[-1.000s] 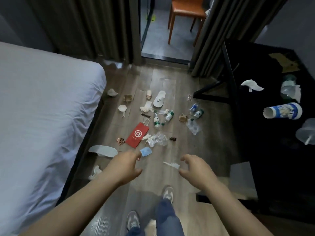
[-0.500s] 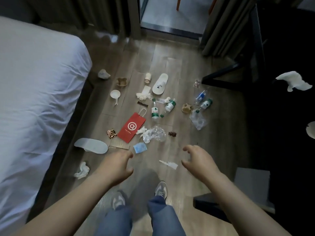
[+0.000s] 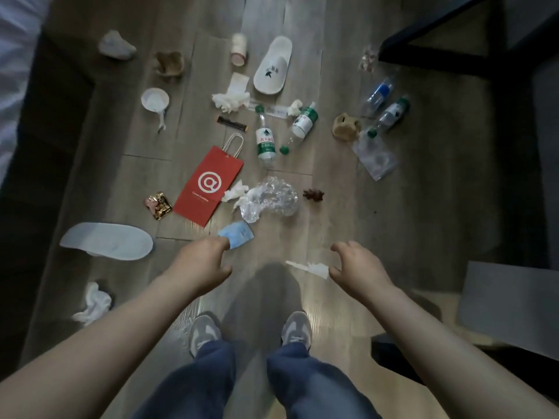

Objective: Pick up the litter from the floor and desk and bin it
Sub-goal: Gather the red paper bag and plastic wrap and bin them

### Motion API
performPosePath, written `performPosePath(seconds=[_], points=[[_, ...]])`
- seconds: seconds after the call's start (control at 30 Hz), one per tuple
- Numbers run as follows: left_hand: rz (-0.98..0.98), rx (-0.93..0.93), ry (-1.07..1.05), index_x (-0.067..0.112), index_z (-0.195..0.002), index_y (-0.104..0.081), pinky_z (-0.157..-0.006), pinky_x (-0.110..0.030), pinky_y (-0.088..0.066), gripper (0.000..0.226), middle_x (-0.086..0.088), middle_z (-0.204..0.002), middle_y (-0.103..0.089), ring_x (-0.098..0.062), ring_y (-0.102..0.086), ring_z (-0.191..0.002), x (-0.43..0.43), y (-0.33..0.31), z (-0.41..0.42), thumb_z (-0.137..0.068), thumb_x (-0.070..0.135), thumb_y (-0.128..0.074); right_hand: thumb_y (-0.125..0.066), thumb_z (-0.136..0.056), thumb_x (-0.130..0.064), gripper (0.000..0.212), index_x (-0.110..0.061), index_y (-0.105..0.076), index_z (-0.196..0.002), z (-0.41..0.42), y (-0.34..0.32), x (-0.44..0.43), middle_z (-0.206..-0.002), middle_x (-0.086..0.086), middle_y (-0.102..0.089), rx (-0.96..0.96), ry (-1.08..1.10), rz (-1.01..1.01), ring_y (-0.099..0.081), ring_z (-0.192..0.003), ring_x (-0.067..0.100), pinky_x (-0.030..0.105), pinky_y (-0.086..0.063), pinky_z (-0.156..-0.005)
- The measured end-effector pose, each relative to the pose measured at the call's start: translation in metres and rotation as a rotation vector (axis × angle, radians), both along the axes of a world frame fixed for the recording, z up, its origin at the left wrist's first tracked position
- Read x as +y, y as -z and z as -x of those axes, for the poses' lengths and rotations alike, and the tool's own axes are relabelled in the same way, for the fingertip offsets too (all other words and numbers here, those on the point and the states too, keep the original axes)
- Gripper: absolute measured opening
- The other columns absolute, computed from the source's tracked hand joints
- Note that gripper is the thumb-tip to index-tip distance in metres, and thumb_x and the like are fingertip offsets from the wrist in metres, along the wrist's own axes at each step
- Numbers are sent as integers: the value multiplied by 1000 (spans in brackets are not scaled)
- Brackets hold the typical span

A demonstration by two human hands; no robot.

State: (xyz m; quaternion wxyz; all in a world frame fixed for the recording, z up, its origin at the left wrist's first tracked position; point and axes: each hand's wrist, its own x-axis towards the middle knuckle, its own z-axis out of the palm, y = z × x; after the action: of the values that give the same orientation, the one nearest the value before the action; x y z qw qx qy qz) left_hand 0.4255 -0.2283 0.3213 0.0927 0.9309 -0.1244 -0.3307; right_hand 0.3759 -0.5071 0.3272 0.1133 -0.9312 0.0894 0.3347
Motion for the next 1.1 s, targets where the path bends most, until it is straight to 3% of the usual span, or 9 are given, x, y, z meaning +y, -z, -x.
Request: performPosePath(seconds=[0.4, 0.57, 0.73, 0.9, 1.1], points=[[56, -144, 184, 14, -104, -59, -75, -34, -48, 26, -5, -104, -63, -27, -60, -98, -14, 208, -22, -83, 29, -57, -57, -87, -25, 40, -15, -53, -126, -28, 213, -14, -123, 7, -56, -104, -56, 61, -55, -112, 25, 36, -48, -91], [104, -278, 387, 17, -107, -56, -80, -34, -47, 29, -1, -105, -59, -22, -58, -99, -29, 280, -45, -84, 34, -57, -61, -86, -34, 48, -21, -51, -131, -64, 268, -23, -126, 5, -56, -196, -178, 64, -56, -113, 23, 35, -48, -93], [118, -350, 477, 19, -113, -56, -82, -33, -46, 34, 1, -110, -58, -21, -57, -102, -38, 295, -47, -85, 37, -58, -60, -89, -35, 51, -23, -46, -136, -51, 275, -25, -126, 3, -54, -290, -284, 60, -55, -113, 21, 34, -48, -92], [71, -333, 446, 20, -117, -56, -83, -33, -47, 37, -1, -114, -58, -22, -58, -103, -31, 283, -38, -84, 38, -60, -62, -88, -35, 50, -22, -48, -134, -13, 275, -17, -126, 0, -55, -236, -277, -12, -55, -111, 17, 30, -49, -91], [108, -257, 455, 17, -101, -60, -86, -35, -47, 36, -1, -107, -60, -21, -57, -101, -17, 314, -15, -75, 40, -52, -62, -87, -32, 46, -21, -50, -130, 20, 309, -21, -127, 0, -54, -153, -353, -21, -56, -108, 19, 31, -50, -86]])
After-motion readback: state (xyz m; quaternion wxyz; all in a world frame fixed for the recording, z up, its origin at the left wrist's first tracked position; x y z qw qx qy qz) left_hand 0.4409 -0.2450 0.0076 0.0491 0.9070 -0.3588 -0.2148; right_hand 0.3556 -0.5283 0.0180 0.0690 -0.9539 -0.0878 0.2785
